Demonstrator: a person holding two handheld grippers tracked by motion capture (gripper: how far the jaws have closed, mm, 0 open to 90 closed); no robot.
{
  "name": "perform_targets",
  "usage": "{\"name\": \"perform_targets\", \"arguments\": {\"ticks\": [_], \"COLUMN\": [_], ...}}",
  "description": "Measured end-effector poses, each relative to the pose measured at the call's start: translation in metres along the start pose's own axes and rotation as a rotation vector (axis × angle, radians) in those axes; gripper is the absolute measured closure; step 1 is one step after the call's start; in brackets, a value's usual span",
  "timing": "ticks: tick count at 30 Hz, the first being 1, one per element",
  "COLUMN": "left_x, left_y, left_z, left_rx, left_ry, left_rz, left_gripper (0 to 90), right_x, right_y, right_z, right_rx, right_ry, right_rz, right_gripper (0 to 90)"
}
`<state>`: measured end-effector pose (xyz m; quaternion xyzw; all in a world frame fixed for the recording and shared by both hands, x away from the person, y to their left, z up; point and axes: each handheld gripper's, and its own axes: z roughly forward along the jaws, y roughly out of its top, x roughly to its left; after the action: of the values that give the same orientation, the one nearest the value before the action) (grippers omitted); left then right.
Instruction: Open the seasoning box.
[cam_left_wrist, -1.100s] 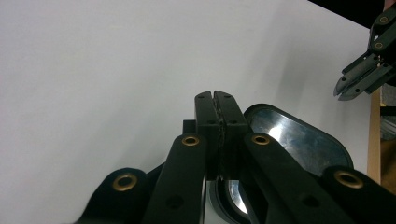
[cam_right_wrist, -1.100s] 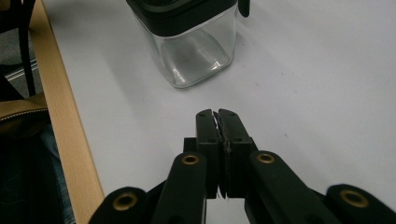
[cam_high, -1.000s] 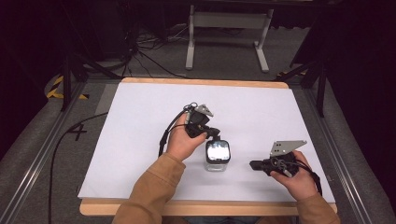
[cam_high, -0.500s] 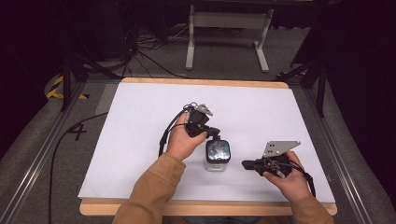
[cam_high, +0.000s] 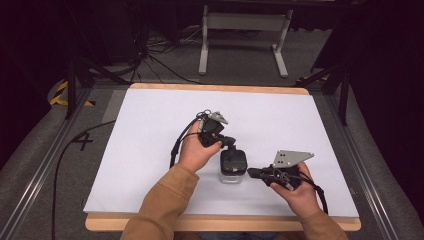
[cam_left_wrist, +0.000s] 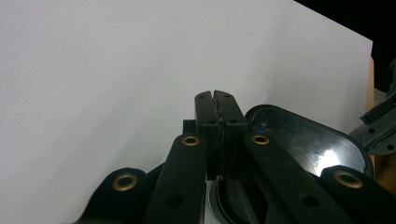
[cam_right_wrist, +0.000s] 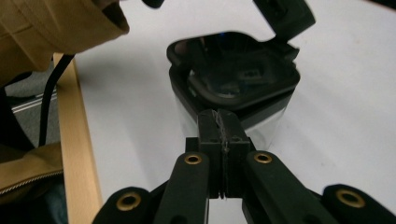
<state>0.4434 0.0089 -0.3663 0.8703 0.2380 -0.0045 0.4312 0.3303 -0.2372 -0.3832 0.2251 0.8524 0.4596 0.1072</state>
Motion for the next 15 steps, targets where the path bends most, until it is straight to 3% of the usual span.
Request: {"name": "perform_targets", "arguments": {"ticks": [3,15], "left_x": [-0.0013,-0.0025], "left_y": [0.0,-0.0006], "left_z": [-0.0005,-0.0005], "left_rx": [0.002,-0.002], "left_ry": [0.006,0.014], "left_rz": [0.001,-0.004], "left_gripper": [89.6,89.4], "right_x": [-0.0002,0.0017], "right_y": [0.0006,-0.0018], "right_z": [0.001,0.0088], "right_rx": [-0.018,0.048], "right_ry": [-0.007,0.02], "right_rz": [0.006,0.009], "right_gripper": [90.0,90.0]}}
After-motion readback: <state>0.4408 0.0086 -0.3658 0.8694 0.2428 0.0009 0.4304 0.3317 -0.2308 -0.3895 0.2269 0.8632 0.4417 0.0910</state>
